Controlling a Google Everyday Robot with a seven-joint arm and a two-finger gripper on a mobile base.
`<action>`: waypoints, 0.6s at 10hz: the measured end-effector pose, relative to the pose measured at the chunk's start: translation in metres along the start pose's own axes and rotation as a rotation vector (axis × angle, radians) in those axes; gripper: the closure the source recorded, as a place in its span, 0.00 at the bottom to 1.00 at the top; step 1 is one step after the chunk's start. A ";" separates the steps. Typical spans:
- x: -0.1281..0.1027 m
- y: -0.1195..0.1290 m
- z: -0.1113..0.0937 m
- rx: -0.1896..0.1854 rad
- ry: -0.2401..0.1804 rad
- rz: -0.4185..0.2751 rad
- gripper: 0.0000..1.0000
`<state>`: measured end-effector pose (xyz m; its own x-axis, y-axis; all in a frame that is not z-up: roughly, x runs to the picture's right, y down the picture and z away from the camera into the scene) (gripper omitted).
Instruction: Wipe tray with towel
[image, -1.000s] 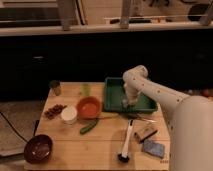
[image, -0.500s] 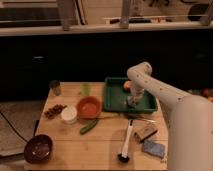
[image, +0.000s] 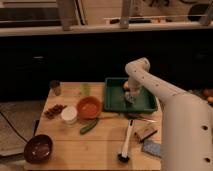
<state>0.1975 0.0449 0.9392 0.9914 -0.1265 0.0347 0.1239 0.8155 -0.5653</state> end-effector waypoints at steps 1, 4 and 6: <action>-0.002 -0.001 0.000 0.001 -0.009 -0.003 0.99; -0.004 -0.002 0.000 0.003 -0.017 -0.006 0.99; -0.004 -0.002 0.001 0.002 -0.018 -0.006 0.99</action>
<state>0.1930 0.0444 0.9409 0.9912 -0.1213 0.0529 0.1299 0.8161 -0.5631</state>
